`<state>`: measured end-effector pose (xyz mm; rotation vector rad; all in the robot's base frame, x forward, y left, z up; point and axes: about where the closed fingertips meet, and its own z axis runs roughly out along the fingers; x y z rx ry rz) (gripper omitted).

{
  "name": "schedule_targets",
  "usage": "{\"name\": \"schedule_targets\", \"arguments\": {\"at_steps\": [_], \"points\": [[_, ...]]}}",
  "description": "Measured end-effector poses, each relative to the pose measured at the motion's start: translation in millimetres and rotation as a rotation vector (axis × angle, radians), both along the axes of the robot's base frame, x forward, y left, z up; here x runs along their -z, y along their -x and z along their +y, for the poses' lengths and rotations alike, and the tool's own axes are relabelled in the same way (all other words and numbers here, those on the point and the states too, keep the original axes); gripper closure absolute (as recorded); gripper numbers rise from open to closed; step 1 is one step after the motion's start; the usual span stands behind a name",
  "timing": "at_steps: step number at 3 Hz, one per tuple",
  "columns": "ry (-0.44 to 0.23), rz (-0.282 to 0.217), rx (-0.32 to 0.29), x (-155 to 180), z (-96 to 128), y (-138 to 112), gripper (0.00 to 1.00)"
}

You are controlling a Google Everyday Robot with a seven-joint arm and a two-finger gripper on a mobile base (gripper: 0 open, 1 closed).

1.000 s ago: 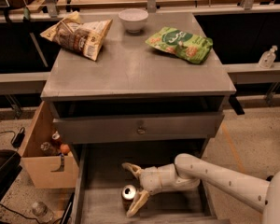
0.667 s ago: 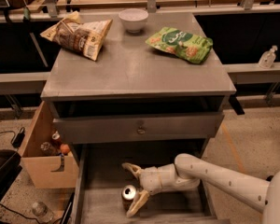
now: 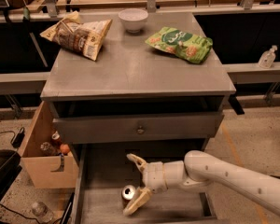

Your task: Place orange can into middle drawer

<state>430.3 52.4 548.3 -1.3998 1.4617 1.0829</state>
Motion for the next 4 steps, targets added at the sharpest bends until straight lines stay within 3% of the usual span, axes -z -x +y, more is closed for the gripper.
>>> {"name": "schedule_targets", "arguments": {"at_steps": [1, 2, 3, 4], "points": [[-0.009, -0.088, 0.101, -62.1, 4.4, 35.7, 0.0], [-0.076, -0.151, 0.099, -99.1, 24.6, 110.3, 0.0], [-0.106, -0.195, 0.093, -116.7, 31.9, 134.2, 0.0], [-0.106, -0.195, 0.093, -116.7, 31.9, 134.2, 0.0]]}}
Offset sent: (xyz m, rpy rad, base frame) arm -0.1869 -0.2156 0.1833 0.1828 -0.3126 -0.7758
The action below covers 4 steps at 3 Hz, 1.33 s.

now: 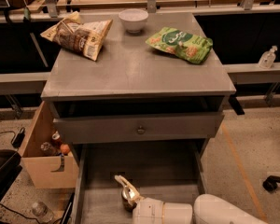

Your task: Place orange can into middle drawer

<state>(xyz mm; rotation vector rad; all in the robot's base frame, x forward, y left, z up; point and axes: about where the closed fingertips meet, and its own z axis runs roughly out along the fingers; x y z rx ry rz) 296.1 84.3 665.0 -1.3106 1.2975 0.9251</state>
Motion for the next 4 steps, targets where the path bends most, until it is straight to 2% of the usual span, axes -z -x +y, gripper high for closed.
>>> {"name": "schedule_targets", "arguments": {"at_steps": [1, 2, 3, 4], "points": [[-0.009, -0.006, 0.048, -4.6, -13.4, -1.2, 0.0], [-0.023, -0.025, 0.143, -15.0, -41.2, 1.0, 0.0], [-0.062, -0.079, 0.23, -45.4, -75.3, 17.8, 0.0], [-0.092, -0.123, 0.426, -71.6, -147.0, 13.5, 0.0]]}}
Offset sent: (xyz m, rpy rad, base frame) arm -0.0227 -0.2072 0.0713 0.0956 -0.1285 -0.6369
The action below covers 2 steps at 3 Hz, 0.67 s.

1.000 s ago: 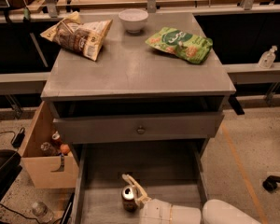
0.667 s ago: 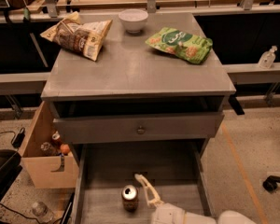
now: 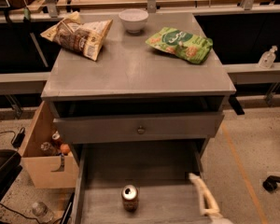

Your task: Place orange can into middle drawer

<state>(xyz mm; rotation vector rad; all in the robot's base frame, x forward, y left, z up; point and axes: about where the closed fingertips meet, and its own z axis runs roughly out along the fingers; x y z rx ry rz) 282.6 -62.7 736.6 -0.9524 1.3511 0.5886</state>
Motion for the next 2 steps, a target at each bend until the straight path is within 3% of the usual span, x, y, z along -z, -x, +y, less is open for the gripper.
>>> {"name": "schedule_targets", "arguments": {"at_steps": [1, 2], "points": [[-0.042, -0.016, 0.308, -10.6, -104.0, -1.5, 0.0], [-0.083, -0.027, 0.592, -9.3, -188.4, 13.4, 0.0]]}}
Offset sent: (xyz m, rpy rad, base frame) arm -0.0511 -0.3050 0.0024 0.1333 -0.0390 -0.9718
